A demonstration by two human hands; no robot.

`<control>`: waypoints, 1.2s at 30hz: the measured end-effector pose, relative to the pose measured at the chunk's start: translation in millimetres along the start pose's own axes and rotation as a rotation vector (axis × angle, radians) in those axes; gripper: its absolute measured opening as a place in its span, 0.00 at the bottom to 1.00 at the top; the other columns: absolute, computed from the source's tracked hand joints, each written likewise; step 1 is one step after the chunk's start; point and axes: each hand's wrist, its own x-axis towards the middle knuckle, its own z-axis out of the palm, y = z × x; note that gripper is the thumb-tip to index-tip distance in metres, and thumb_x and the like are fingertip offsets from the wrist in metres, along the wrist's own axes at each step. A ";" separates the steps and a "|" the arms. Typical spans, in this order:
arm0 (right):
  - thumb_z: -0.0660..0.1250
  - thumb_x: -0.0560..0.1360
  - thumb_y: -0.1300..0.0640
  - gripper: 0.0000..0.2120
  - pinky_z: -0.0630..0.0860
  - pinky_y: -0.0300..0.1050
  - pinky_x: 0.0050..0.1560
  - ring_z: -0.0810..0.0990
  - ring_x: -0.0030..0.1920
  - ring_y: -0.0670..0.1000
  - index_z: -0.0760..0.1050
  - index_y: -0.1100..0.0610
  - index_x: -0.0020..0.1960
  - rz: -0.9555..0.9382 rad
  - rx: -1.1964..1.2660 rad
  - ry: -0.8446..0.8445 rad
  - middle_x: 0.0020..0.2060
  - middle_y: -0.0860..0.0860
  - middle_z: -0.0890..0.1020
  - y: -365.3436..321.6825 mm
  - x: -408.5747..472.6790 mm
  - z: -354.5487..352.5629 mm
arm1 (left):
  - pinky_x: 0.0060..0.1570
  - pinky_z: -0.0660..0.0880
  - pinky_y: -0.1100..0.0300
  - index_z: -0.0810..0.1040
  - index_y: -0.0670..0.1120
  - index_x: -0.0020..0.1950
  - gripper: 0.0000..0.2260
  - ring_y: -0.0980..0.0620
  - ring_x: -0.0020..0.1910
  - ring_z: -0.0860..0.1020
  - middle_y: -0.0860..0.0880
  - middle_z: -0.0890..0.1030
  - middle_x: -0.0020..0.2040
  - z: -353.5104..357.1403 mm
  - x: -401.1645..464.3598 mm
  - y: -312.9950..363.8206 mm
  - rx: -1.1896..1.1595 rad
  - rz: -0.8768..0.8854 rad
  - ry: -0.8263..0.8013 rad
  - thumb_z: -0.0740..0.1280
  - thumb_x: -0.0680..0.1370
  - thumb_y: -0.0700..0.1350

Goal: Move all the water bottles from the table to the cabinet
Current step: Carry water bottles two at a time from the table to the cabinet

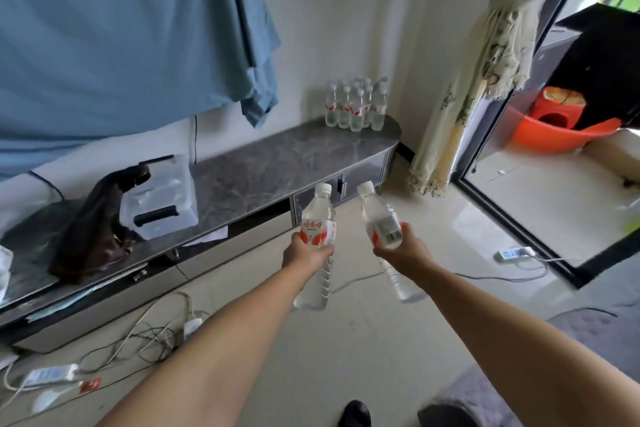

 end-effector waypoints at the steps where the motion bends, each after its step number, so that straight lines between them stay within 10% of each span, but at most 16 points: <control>1: 0.73 0.70 0.53 0.29 0.73 0.47 0.52 0.78 0.56 0.58 0.66 0.55 0.66 -0.004 -0.002 0.005 0.57 0.57 0.79 -3.3 16.6 -8.3 | 0.55 0.73 0.55 0.69 0.45 0.67 0.27 0.44 0.58 0.77 0.45 0.78 0.61 6.8 11.5 12.5 -0.003 0.003 -0.006 0.73 0.71 0.50; 14: 0.74 0.69 0.52 0.29 0.75 0.46 0.52 0.79 0.53 0.55 0.68 0.55 0.66 0.037 -0.011 0.024 0.56 0.55 0.81 -49.5 248.3 -52.2 | 0.55 0.69 0.60 0.67 0.41 0.68 0.28 0.44 0.62 0.76 0.45 0.76 0.64 73.6 224.2 159.8 -0.063 0.006 -0.081 0.73 0.72 0.45; 24: 0.73 0.71 0.50 0.28 0.67 0.38 0.34 0.76 0.45 0.50 0.66 0.57 0.66 0.065 0.090 0.105 0.48 0.50 0.77 -123.8 426.3 -91.4 | 0.62 0.71 0.52 0.65 0.41 0.71 0.30 0.43 0.63 0.75 0.43 0.75 0.65 83.2 395.5 295.9 -0.034 0.016 -0.146 0.73 0.72 0.43; 36: 0.72 0.67 0.40 0.28 0.75 0.45 0.44 0.82 0.46 0.54 0.69 0.59 0.56 0.151 0.099 0.072 0.46 0.52 0.80 -138.6 645.4 -111.6 | 0.59 0.74 0.53 0.68 0.45 0.66 0.30 0.46 0.58 0.78 0.47 0.78 0.60 151.2 555.3 363.0 -0.049 -0.076 -0.144 0.76 0.68 0.47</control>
